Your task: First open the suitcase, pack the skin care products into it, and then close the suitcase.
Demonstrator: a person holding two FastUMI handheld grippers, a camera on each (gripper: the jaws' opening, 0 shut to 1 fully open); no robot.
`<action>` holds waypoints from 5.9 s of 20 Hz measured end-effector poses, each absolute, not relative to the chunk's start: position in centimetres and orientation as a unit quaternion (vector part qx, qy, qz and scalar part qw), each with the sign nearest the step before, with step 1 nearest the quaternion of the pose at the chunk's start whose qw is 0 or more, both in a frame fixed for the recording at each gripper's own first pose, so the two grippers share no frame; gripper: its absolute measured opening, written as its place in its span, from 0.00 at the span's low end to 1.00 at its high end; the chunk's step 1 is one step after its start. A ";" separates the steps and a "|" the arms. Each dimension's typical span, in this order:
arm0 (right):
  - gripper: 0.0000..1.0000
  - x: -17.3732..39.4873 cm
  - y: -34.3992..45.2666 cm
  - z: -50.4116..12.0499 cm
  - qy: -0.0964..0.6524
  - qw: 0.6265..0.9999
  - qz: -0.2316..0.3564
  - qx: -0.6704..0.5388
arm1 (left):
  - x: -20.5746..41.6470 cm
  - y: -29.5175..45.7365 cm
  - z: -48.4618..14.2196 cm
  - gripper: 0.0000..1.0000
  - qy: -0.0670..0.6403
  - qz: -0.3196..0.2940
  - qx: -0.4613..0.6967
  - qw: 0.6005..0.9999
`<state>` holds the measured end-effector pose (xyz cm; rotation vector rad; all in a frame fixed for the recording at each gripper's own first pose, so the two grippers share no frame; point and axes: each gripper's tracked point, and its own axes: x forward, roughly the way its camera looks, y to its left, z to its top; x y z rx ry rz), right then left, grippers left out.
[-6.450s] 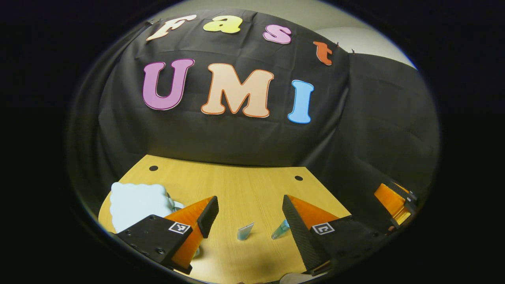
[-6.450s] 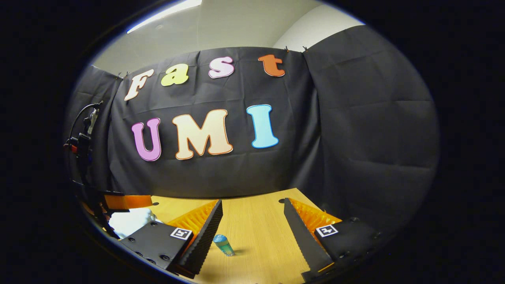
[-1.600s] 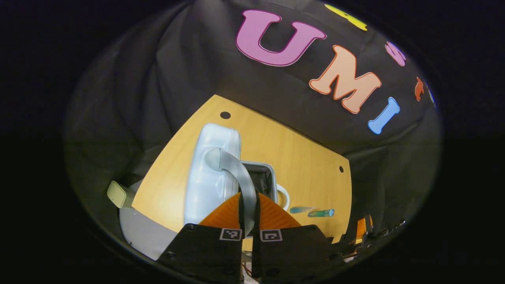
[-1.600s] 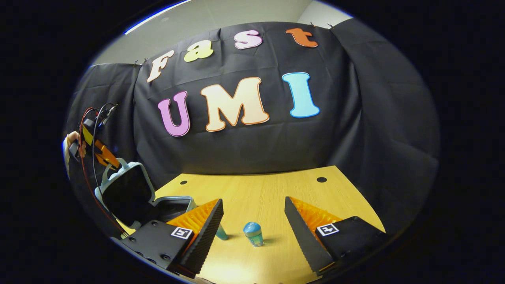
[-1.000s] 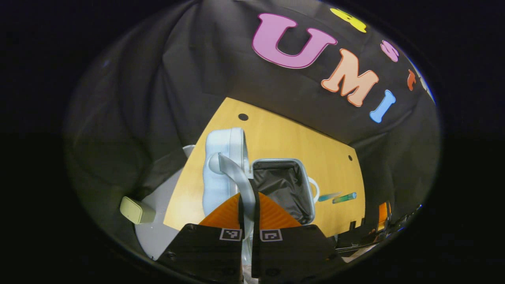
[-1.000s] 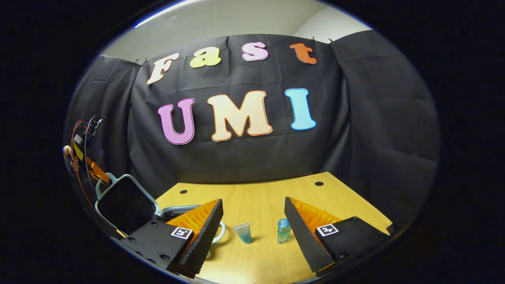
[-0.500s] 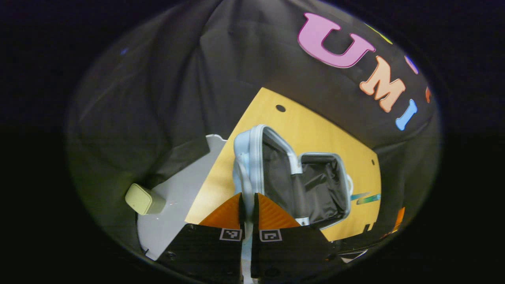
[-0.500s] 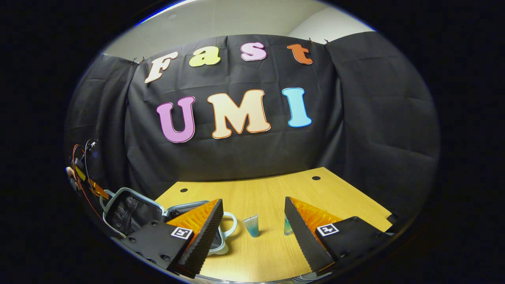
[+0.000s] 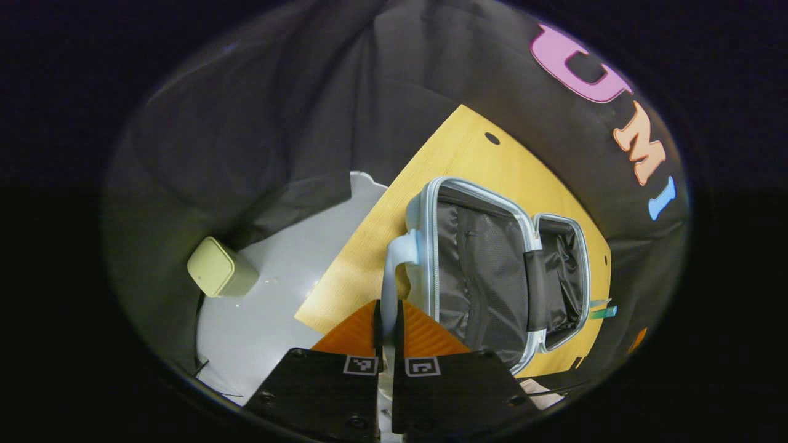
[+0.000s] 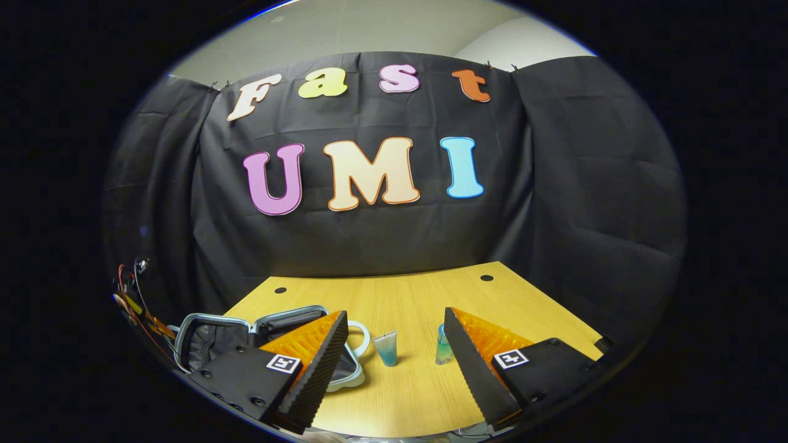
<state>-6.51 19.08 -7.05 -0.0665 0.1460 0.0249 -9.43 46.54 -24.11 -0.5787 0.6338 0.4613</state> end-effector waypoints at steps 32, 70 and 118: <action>0.98 4.6 7.7 -19.7 0.245 0.946 0.197 -0.085 | 11.4 1.8 -20.3 0.96 0.311 0.036 -0.149 0.938; 0.63 11.2 9.6 -32.5 0.264 0.919 0.267 -0.121 | 22.4 1.9 -26.0 0.39 0.279 0.135 -0.079 0.948; 0.41 3.1 29.9 -23.8 0.351 0.868 0.335 -0.108 | 4.3 21.8 -22.7 0.95 0.361 0.176 -0.204 0.893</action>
